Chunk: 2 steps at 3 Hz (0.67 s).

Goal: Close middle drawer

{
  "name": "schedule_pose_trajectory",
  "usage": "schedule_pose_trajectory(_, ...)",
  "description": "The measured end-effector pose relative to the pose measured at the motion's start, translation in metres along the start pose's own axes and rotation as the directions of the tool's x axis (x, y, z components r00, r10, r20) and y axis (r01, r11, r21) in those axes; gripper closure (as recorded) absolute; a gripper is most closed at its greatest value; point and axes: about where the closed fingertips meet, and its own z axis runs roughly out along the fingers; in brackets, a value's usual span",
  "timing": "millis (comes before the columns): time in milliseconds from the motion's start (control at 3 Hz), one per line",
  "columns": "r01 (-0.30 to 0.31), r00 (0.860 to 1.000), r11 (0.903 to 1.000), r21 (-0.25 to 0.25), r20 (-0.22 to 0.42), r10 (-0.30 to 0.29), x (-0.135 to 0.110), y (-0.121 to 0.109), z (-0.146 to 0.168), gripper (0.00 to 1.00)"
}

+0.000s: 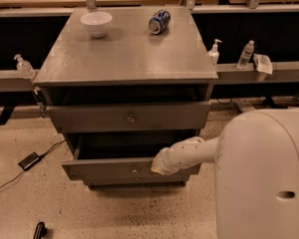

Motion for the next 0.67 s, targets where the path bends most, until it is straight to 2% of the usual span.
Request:
schedule_pose_trajectory(333,0.003,1.000,0.9986,0.053,-0.022,-0.002,0.0059,-0.0150,0.0148,1.00)
schedule_pose_trajectory(667,0.003,1.000,0.9986,0.053,-0.022,-0.002,0.0059,-0.0150,0.0148,1.00)
